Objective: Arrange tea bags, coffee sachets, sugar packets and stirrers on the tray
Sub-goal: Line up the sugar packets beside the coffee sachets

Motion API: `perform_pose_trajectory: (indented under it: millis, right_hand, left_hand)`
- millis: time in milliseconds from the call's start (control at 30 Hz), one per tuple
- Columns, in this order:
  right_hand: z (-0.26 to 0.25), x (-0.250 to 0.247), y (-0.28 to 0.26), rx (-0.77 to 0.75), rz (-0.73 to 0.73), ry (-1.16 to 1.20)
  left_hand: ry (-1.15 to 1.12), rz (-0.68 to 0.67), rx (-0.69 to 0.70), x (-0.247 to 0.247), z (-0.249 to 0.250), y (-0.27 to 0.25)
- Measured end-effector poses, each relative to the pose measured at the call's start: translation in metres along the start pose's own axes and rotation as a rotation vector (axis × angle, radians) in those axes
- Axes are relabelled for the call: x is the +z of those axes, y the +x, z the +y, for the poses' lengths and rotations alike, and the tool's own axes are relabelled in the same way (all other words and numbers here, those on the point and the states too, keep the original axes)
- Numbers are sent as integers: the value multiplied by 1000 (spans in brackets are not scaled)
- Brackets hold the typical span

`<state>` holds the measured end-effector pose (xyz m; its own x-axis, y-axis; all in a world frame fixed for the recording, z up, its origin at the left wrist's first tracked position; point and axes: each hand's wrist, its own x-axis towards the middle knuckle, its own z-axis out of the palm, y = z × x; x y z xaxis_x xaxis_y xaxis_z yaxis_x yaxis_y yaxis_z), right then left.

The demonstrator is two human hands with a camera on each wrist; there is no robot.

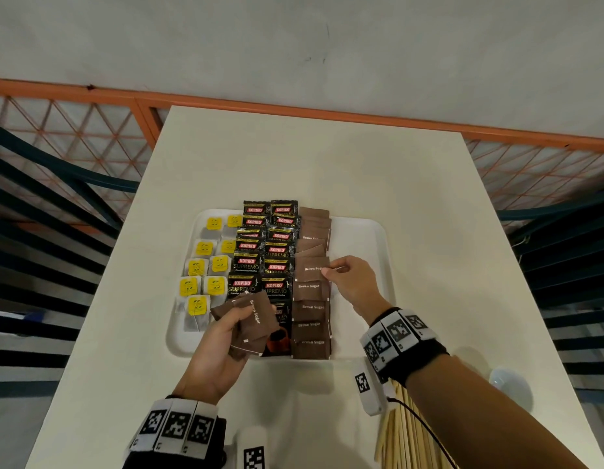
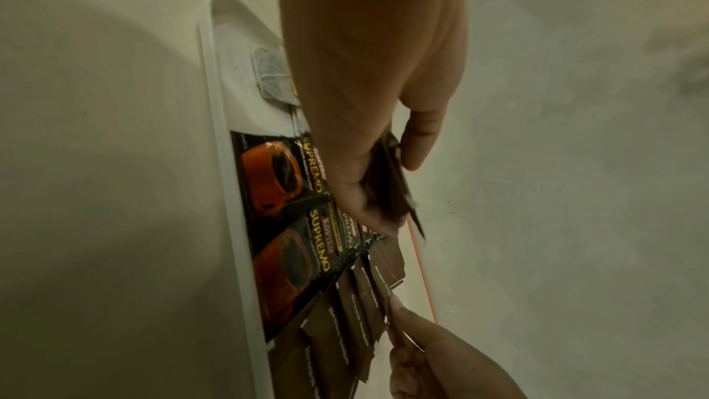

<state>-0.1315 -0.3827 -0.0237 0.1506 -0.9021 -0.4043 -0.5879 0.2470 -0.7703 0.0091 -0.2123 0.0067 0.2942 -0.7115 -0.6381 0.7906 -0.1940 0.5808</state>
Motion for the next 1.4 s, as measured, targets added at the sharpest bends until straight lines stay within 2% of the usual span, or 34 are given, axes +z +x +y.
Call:
perform_pose_trajectory:
  millis: [100,200,267,400,467,667,833,967,1067,1167,1300,1400]
  right_hand:
    - [-3,-2,-7,-63,52,-58]
    - [-13,-1,-18,-193,81,-119]
    - [-24,-1,-32,-267,-42,-134]
    - [-37,3,-55,-289,-456,-110]
    - [-37,3,-58,-275,-540,-30]
    - [-39,3,-61,-267,-510,4]
    - [-39,0,-54,-456,-438,-239]
    - [-40,-2,-53,-543,-427,-110]
    - [-40,-6,-54,-545,-490,-58]
    - [-38,-11,-56,-520,-561,-4]
    - [-29,-6,-66,-347,-566,126]
    - [-23,3,-72,-164,-507,230]
  left_hand:
    - [26,-11,18,7,0,1]
    - [70,-21,40,11,0,3]
    - [98,-40,52,15,1,3]
    - [129,-86,101,22,4,3]
    - [134,-93,120,23,4,4]
    - [184,-53,140,23,2,6]
    - [250,-44,75,19,-2,7]
    - [192,-90,-10,20,-1,7]
    - [77,-114,-71,20,2,9]
    - [20,-83,-55,21,6,9]
    - [39,24,45,23,2,11]
    - [43,35,93,25,-1,13]
